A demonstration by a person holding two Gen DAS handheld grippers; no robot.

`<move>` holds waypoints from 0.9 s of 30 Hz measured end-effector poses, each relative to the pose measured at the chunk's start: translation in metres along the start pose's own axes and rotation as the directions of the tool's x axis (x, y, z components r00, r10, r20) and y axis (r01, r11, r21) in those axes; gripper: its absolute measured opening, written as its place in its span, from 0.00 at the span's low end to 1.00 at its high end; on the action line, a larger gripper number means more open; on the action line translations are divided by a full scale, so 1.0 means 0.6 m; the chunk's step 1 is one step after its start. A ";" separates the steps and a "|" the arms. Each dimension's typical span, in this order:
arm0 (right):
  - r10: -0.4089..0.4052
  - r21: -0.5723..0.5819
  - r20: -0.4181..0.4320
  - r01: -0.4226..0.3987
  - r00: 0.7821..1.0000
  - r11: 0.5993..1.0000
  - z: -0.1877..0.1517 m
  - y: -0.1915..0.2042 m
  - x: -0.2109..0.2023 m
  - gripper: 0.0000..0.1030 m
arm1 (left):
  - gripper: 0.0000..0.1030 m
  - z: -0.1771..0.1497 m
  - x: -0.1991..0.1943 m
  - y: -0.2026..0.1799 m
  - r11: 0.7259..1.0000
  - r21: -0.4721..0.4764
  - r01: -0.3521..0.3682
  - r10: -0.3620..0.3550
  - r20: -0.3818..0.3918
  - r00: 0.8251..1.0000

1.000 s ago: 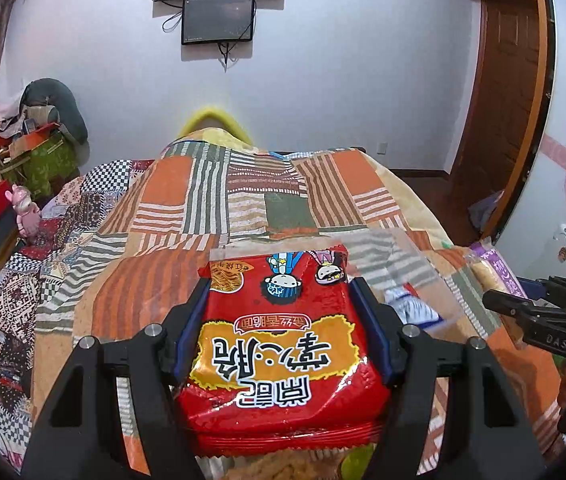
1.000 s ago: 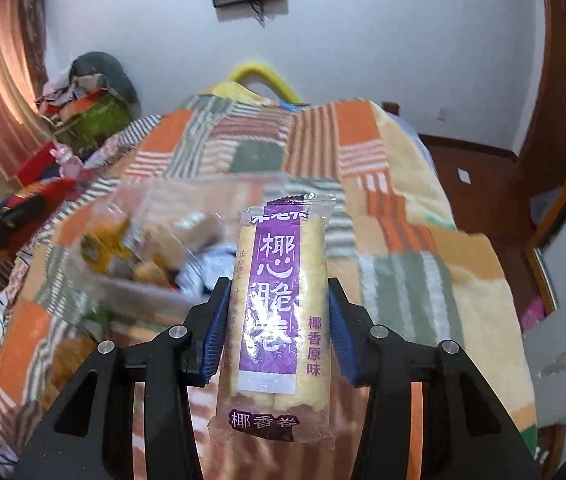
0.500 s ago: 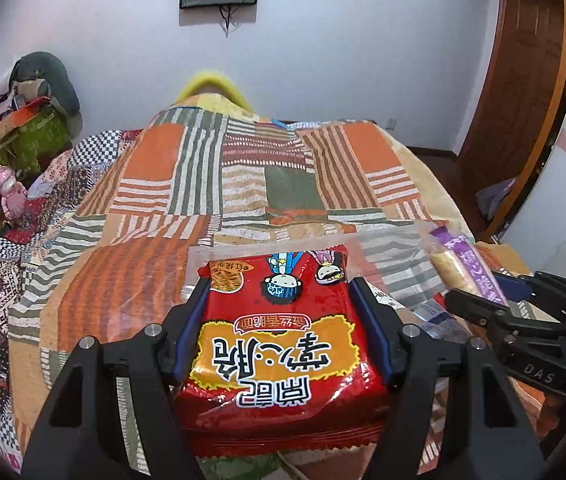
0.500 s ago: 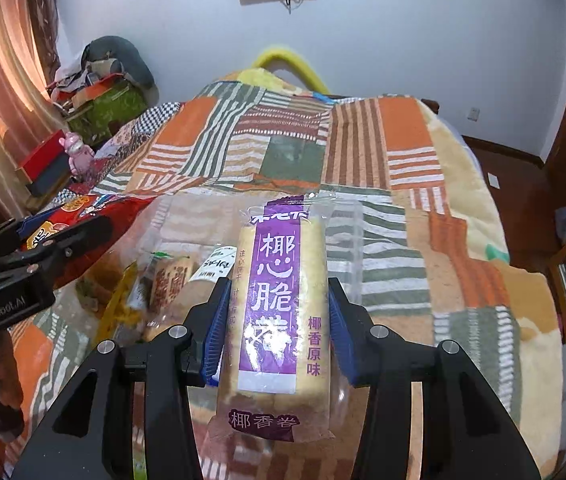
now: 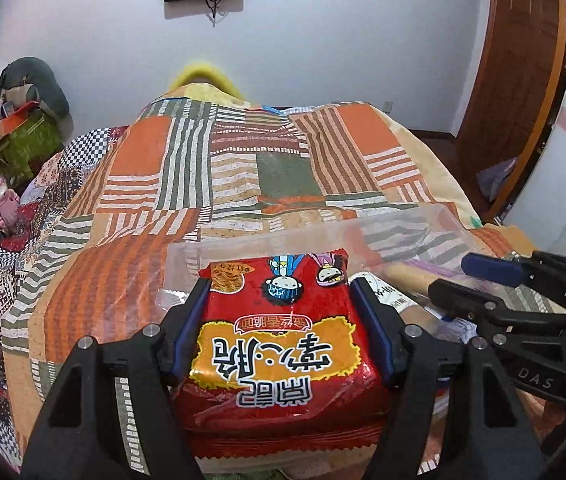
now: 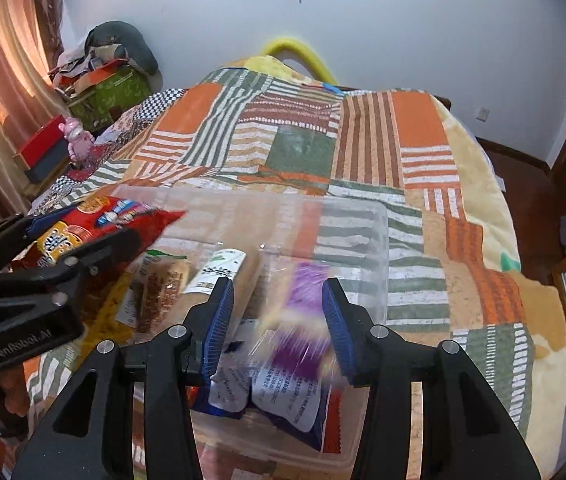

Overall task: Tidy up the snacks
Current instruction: 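Carry the red bag and purple roll over the clear box and release both, then grasp the cracker bag with the left tool while the right grasps the green jelly cup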

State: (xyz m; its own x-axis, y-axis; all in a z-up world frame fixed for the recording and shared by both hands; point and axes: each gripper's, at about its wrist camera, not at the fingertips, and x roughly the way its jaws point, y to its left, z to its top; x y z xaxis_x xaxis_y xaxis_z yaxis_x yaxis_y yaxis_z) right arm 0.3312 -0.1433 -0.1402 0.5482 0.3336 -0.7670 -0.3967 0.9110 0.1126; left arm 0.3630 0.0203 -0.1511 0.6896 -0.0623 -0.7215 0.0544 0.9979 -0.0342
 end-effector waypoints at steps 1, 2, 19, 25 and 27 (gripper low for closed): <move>0.005 -0.004 0.005 -0.005 1.000 1.000 0.001 0.002 -0.007 0.42 | 0.67 -0.001 -0.003 0.001 1.000 -0.002 0.003 -0.003 0.001 1.000; 0.009 -0.007 0.010 -0.009 1.000 1.000 0.001 0.003 -0.011 0.42 | 0.67 -0.002 -0.010 0.002 1.000 -0.007 0.007 -0.007 0.004 1.000; 0.087 -0.082 0.098 -0.079 0.991 0.993 -0.065 0.063 -0.158 0.58 | 0.92 -0.059 -0.202 0.010 1.000 -0.007 -0.007 0.007 0.118 0.993; 0.117 -0.077 0.054 -0.112 0.992 0.991 -0.114 0.081 -0.158 0.58 | 0.94 -0.127 -0.230 0.025 1.000 -0.019 -0.018 0.019 0.052 0.998; 0.129 -0.069 0.031 -0.126 0.991 0.990 -0.133 0.086 -0.153 0.58 | 0.94 -0.158 -0.229 0.027 1.000 -0.017 -0.025 0.025 0.015 1.000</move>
State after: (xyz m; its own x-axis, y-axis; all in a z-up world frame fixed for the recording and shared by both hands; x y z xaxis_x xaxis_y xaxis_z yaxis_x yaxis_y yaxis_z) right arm 0.2017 -0.1459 -0.1144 0.5150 0.4552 -0.7263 -0.5128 0.8426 0.1644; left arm 0.2005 0.0468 -0.1178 0.7014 -0.0373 -0.7118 0.0248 0.9993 -0.0279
